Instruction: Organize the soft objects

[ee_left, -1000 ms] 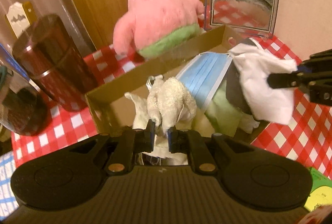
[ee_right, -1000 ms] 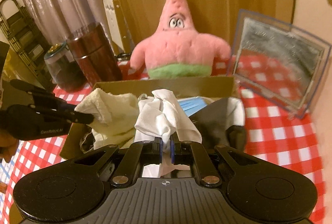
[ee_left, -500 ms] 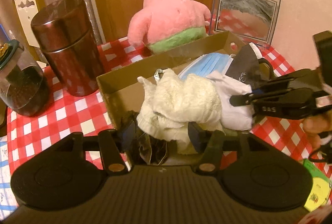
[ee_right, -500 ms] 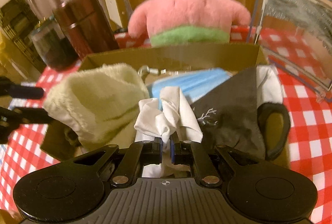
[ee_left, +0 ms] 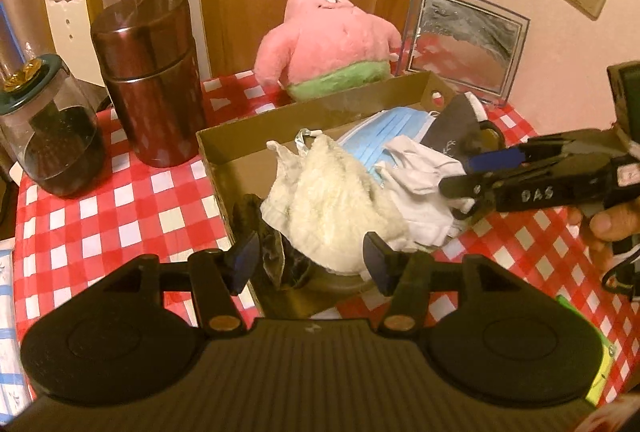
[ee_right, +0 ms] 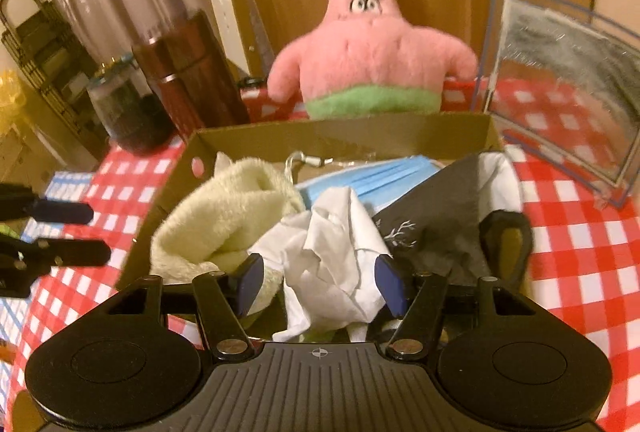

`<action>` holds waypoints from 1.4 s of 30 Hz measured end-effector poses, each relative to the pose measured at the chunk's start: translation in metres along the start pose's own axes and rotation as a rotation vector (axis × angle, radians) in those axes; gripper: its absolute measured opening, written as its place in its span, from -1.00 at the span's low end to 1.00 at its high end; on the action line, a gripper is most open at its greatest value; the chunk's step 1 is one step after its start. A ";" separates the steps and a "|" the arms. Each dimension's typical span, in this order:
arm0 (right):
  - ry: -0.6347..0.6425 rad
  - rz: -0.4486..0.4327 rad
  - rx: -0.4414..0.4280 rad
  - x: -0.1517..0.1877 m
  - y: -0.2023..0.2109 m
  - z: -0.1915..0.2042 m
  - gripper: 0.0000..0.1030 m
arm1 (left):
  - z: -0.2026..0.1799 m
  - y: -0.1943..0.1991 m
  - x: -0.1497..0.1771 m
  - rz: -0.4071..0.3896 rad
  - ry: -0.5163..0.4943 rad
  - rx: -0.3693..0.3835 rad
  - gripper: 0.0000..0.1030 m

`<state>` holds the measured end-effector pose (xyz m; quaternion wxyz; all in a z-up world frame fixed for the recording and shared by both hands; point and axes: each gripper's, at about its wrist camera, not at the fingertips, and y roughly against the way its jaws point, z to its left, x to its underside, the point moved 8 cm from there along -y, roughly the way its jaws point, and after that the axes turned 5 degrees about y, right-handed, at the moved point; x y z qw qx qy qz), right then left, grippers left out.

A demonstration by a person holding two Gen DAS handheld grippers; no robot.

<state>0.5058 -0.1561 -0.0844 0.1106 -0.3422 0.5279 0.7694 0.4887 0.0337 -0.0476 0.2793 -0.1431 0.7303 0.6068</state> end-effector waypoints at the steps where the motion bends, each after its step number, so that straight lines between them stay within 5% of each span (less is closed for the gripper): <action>1: -0.003 -0.007 0.001 -0.001 0.007 0.001 0.20 | -0.002 0.004 0.001 -0.003 0.000 0.000 0.05; 7: -0.035 -0.020 0.030 0.001 0.045 0.003 0.25 | -0.009 0.032 0.008 -0.040 0.023 -0.008 0.49; 17: -0.001 0.008 0.079 0.026 0.106 0.032 0.57 | -0.021 0.086 0.026 -0.096 0.118 -0.061 0.87; 23: 0.049 0.011 0.108 0.049 0.146 0.056 0.60 | -0.033 0.120 0.052 -0.102 0.207 -0.018 0.96; 27: 0.061 0.002 0.111 0.074 0.174 0.070 0.60 | -0.040 0.150 0.071 -0.173 0.254 0.008 0.96; 31: 0.042 -0.020 0.127 0.099 0.201 0.079 0.60 | -0.049 0.178 0.093 -0.243 0.265 -0.030 0.95; 42: -0.024 -0.102 0.183 0.160 0.265 0.097 0.60 | -0.093 0.221 0.165 -0.278 0.252 -0.036 0.95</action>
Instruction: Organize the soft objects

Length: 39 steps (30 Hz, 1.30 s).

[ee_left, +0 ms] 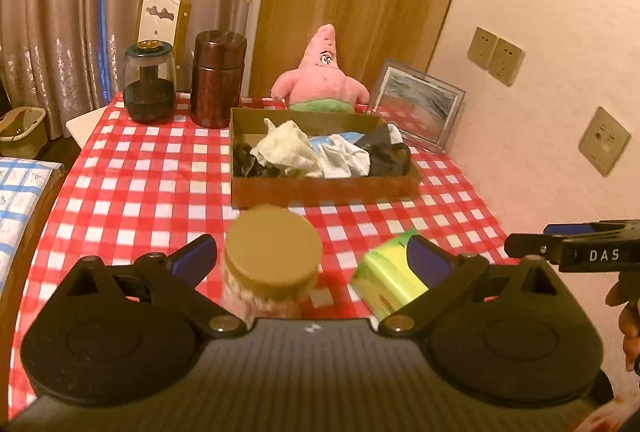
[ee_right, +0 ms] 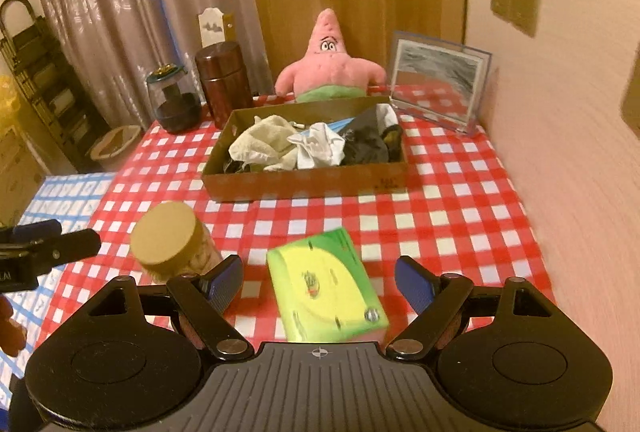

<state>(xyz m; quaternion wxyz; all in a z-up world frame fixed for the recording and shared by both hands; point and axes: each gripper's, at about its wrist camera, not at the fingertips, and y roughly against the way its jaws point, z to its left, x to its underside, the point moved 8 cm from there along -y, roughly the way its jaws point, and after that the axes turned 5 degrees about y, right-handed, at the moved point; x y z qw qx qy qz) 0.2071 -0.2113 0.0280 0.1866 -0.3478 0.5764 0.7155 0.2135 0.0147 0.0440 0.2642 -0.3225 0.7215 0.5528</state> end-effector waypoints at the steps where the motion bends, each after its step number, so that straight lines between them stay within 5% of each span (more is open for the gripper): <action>1: -0.001 -0.006 0.007 0.005 0.006 0.000 0.60 | -0.002 0.005 0.007 -0.006 0.002 0.000 0.95; 10: 0.000 -0.021 0.038 0.052 0.039 0.008 0.60 | -0.009 0.050 0.048 -0.050 0.003 -0.036 0.95; 23: 0.006 -0.027 0.033 0.087 0.071 0.023 0.60 | -0.021 0.074 0.095 0.030 -0.010 -0.129 0.85; 39: 0.025 -0.001 0.035 0.105 0.075 0.034 0.60 | -0.023 0.078 0.121 0.098 0.007 -0.133 0.86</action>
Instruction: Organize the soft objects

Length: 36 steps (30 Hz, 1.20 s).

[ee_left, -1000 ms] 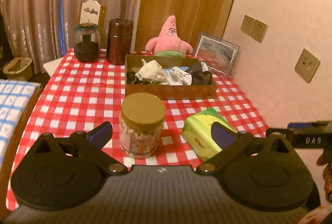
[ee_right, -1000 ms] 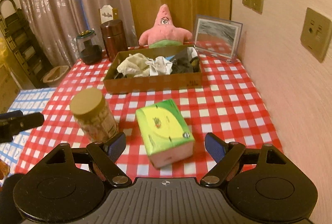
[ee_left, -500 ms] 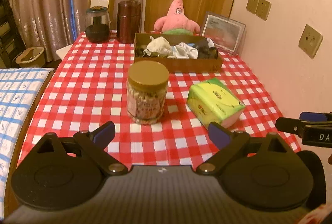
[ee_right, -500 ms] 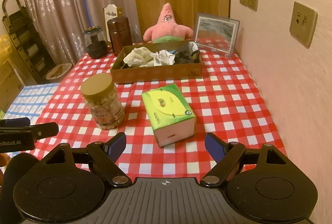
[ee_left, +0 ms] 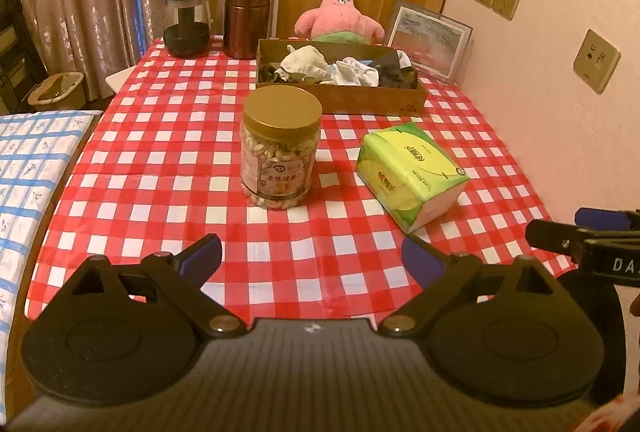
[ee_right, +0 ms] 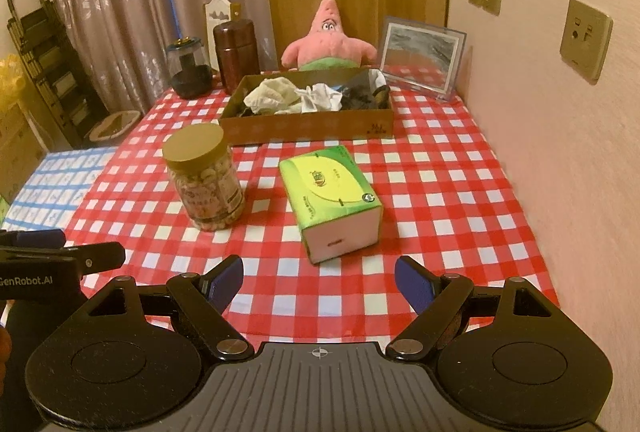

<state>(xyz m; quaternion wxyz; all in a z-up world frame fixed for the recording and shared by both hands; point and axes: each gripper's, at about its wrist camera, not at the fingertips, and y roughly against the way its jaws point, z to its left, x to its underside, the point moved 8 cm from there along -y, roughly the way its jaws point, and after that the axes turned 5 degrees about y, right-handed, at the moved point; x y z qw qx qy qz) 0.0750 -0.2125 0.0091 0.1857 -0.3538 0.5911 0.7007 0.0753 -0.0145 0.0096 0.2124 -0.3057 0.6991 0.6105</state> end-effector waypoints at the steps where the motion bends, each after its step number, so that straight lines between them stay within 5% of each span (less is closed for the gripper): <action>1: -0.002 0.003 -0.003 0.000 0.000 0.000 0.60 | 0.000 0.000 0.001 0.003 0.001 0.001 0.86; 36: 0.010 0.011 0.007 -0.006 -0.003 -0.001 0.60 | -0.005 -0.003 -0.002 0.013 -0.023 -0.008 0.90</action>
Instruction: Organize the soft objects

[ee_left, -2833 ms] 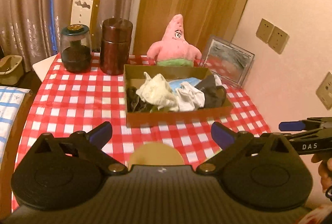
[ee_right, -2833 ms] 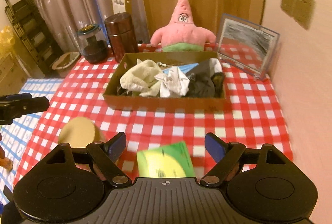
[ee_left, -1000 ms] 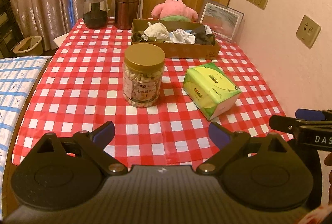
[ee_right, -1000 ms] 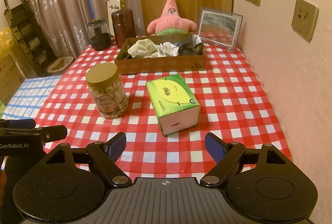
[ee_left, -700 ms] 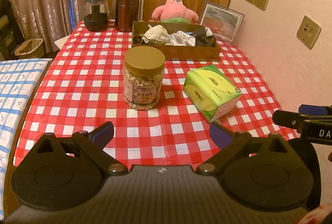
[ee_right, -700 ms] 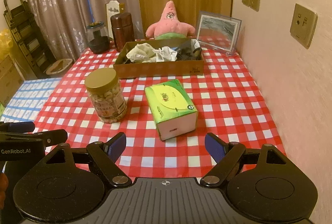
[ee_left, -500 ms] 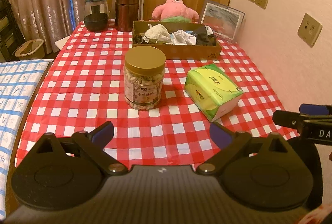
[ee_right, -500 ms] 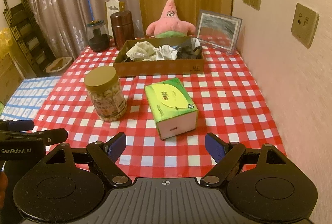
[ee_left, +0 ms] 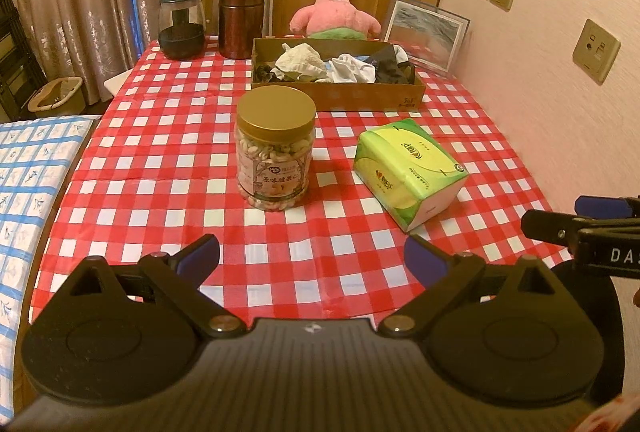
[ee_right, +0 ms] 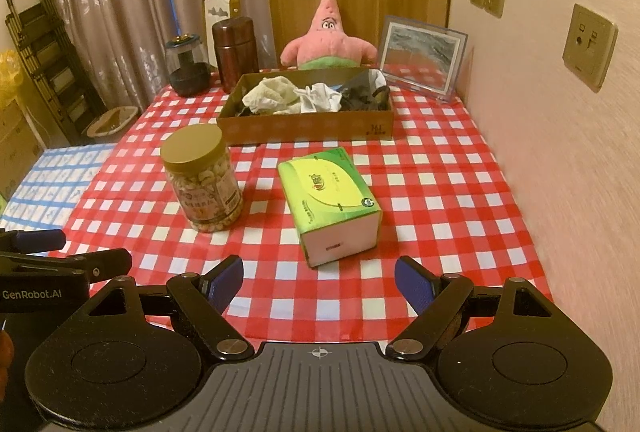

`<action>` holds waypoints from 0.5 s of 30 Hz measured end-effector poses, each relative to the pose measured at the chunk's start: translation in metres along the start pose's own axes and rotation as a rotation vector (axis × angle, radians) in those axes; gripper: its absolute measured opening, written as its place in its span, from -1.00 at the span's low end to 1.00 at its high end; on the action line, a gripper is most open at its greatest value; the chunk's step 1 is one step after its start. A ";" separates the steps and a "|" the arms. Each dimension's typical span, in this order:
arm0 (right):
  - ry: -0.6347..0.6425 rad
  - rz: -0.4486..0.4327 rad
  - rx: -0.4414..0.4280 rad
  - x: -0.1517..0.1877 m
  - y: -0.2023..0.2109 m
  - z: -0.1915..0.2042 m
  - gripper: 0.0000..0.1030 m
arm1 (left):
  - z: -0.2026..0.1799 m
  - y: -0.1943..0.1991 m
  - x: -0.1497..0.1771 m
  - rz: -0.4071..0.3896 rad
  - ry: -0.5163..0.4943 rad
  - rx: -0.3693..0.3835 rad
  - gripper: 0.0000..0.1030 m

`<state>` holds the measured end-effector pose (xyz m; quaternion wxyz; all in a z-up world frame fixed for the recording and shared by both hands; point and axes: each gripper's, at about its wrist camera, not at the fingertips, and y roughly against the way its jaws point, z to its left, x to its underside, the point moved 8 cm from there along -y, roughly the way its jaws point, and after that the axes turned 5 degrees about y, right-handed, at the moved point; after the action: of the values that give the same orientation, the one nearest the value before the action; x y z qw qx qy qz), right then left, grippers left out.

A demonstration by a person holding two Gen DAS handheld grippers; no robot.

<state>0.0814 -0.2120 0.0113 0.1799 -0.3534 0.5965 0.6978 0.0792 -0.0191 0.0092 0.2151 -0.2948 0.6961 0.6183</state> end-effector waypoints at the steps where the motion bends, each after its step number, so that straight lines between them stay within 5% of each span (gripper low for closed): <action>1: 0.001 0.000 0.001 0.000 0.000 0.000 0.60 | 0.000 0.000 0.000 0.001 -0.001 0.000 0.90; 15: 0.001 0.000 0.005 -0.003 0.000 0.000 0.60 | -0.002 -0.001 0.000 0.002 0.000 0.004 0.90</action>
<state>0.0833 -0.2117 0.0137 0.1804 -0.3535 0.5982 0.6962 0.0798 -0.0209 0.0091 0.2150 -0.2937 0.6975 0.6172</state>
